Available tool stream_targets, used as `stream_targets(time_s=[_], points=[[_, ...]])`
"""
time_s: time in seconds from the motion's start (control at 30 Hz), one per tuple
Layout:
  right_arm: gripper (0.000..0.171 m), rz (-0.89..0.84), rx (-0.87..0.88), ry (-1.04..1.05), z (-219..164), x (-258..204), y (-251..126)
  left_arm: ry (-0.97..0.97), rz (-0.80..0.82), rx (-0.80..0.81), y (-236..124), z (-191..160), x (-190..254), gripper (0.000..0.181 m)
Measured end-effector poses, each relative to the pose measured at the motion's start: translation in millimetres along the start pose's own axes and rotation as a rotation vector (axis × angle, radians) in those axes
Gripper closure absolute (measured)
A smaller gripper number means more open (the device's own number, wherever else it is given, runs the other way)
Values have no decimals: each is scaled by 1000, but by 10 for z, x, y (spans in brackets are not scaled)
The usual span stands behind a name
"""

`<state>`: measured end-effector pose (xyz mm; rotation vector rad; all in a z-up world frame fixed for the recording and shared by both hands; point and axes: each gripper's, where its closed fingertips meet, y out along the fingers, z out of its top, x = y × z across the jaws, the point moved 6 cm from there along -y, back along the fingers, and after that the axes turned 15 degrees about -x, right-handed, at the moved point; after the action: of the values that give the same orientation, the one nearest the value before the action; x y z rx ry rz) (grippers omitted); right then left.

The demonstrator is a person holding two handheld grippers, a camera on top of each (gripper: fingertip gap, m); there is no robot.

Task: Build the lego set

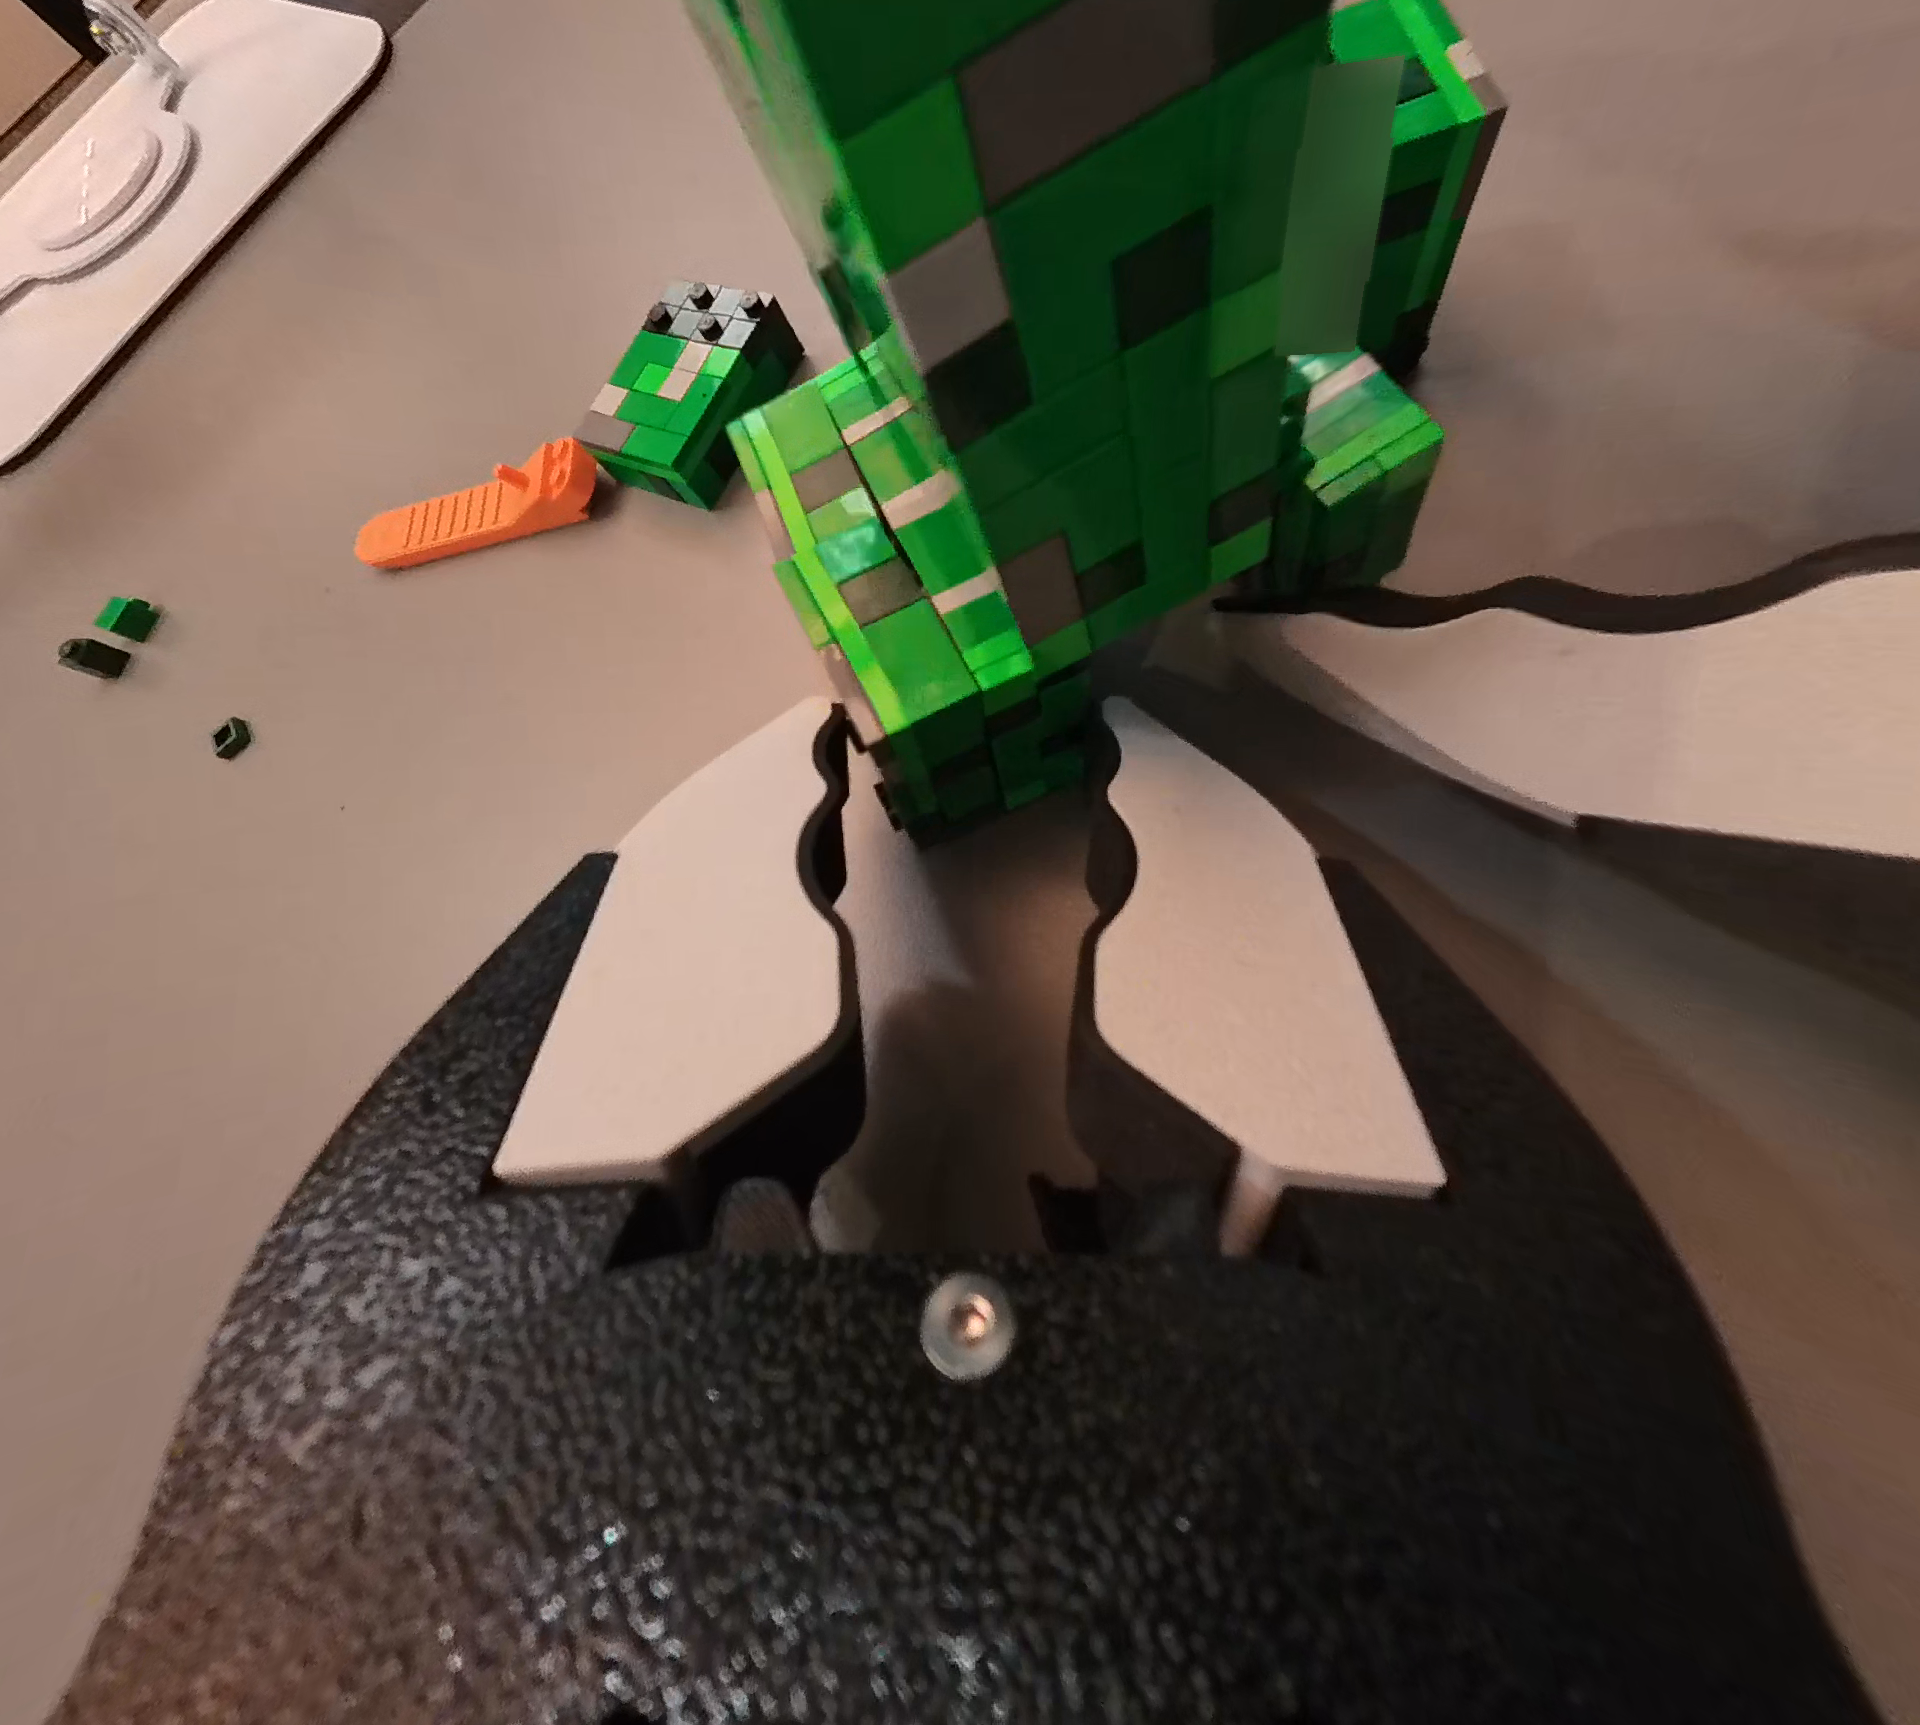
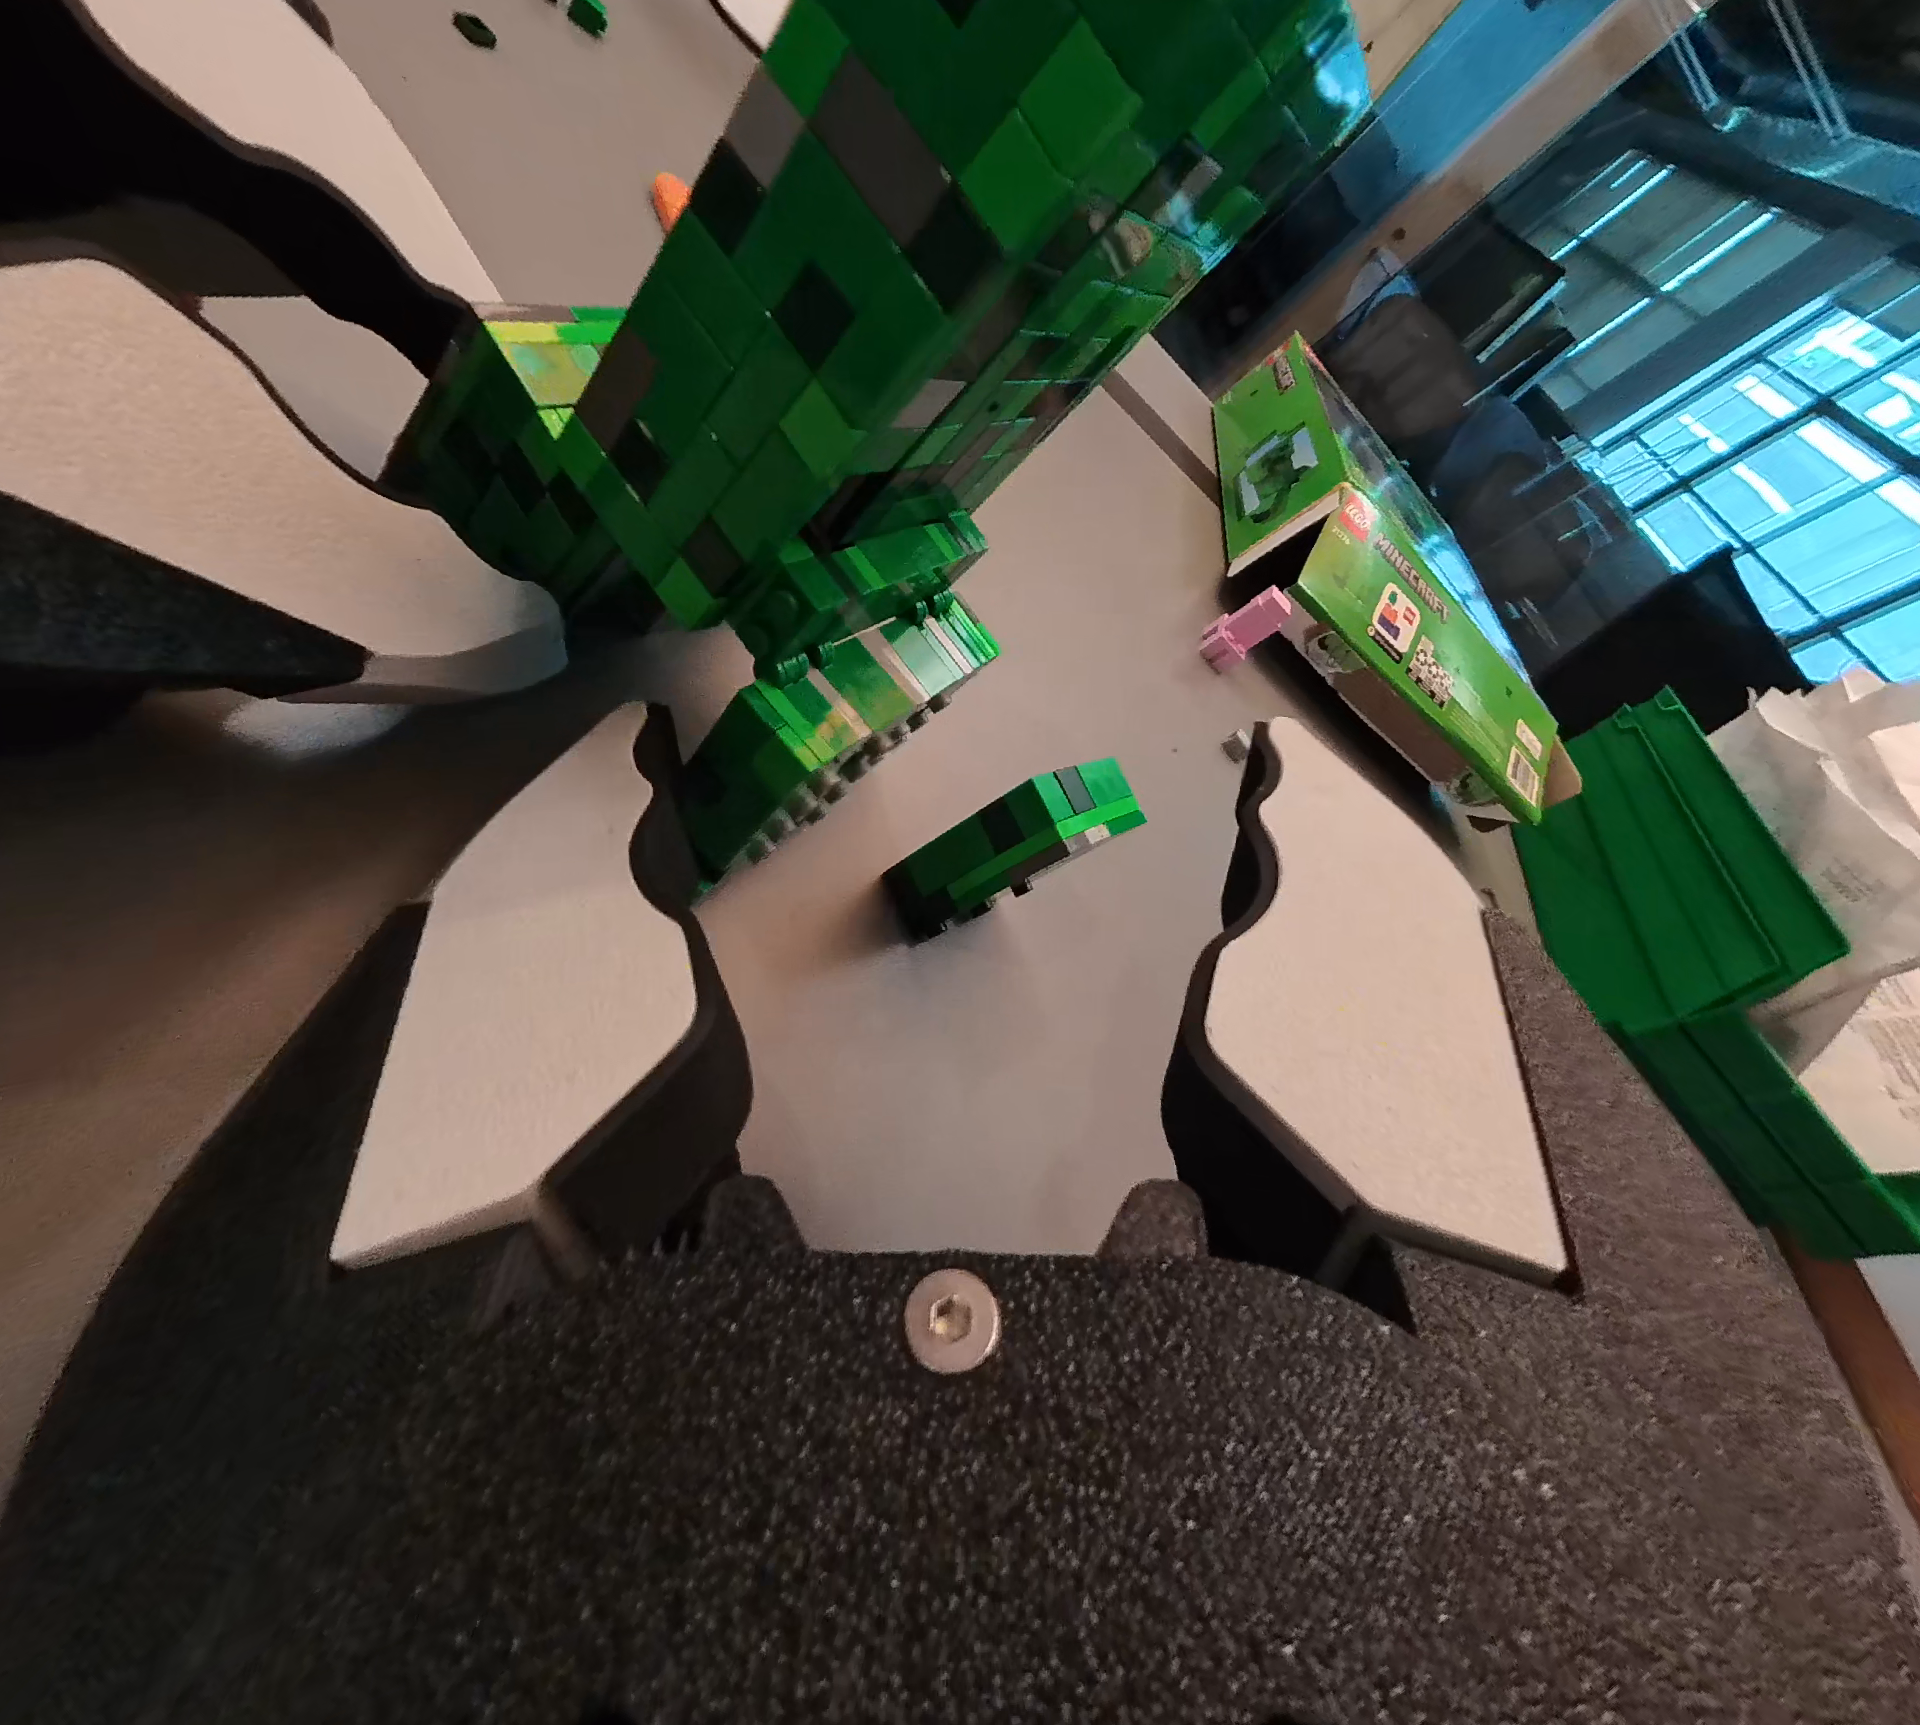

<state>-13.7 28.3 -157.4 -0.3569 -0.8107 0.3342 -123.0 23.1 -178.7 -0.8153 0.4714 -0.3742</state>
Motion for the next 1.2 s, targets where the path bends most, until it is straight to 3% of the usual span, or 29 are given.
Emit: stream_targets(time_s=[0.3, 0.4, 0.53, 0.77, 0.93, 1.1, 1.2], points=[[85, 67, 27, -3, -27, -19, -38, 10, 20, 11, -23, -9, 7, 134], [86, 107, 49, 13, -80, 25, -83, 49, -52, 46, -119, -71, 80, 105], [93, 135, 79, 59, -186, 135, -170, 105, -145, 158, -298, -66, -5, 91], [104, 199, 90, 66, -204, 119, -219, 42, -416, 115, -268, 2, -119, 114], [117, 272, 68, 63, -210, 92, -198, 84, -359, 82, -247, -24, -46, 117], [119, 299, 61, 53, -212, 76, -189, 94, -459, 81, -276, -32, 80, 124], [119, 306, 51, 60, -229, 99, -167, 149, -344, 58, -252, -48, 24, 110]])
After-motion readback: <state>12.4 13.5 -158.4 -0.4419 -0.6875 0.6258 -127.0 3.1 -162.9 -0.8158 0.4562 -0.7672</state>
